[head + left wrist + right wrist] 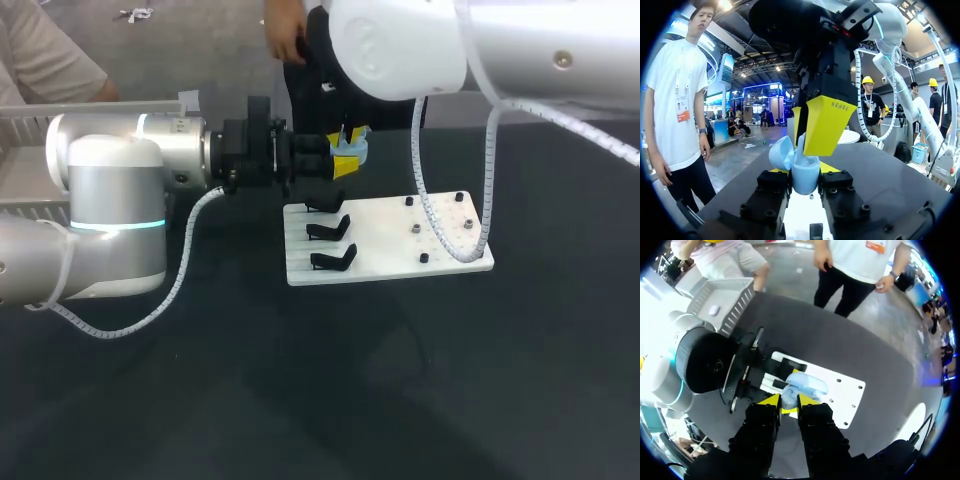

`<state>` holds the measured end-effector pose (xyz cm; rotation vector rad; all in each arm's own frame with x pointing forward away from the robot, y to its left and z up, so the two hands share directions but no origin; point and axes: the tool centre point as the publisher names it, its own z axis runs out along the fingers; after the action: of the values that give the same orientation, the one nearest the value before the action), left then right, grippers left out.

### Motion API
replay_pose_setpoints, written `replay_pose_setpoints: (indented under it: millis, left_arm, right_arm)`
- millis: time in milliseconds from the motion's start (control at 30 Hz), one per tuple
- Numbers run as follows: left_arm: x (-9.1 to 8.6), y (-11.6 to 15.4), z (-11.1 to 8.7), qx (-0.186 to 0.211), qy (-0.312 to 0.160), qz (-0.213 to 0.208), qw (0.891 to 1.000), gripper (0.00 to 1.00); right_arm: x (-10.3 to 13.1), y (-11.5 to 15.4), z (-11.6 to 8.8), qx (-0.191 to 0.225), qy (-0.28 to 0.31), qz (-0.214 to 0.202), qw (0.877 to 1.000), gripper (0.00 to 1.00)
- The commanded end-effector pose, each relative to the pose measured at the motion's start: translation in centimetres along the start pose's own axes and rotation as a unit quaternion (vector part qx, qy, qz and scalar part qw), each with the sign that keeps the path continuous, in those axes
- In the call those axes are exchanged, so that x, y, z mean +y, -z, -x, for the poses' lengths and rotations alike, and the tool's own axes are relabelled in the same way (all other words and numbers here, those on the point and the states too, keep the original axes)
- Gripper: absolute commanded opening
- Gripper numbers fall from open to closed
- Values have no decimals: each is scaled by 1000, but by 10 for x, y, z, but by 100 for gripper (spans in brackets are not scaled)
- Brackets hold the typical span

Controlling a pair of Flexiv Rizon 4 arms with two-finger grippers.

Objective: Pick up each earbud case from the left stands, insert the matching earbuds, close the lid, and place the case in the box.

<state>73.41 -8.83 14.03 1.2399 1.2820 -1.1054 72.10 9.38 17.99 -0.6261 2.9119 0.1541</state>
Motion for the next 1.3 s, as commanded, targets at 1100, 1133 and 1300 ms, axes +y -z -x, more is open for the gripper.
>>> replay_pose_setpoints:
  millis: [1100, 1133, 1300]
  left_arm:
    - [-2, 0, -1, -3, -2, 3, 1000, 0]
    - [-2, 0, -1, -3, -2, 3, 1000, 0]
    - [-2, 0, -1, -3, -2, 3, 1000, 0]
  right_arm:
    - [-1, -4, 3, 15, 13, -1, 1000, 30]
    - [-1, -3, 3, 15, 13, 0, 1000, 30]
    - [-1, -3, 3, 16, 10, 0, 1000, 34]
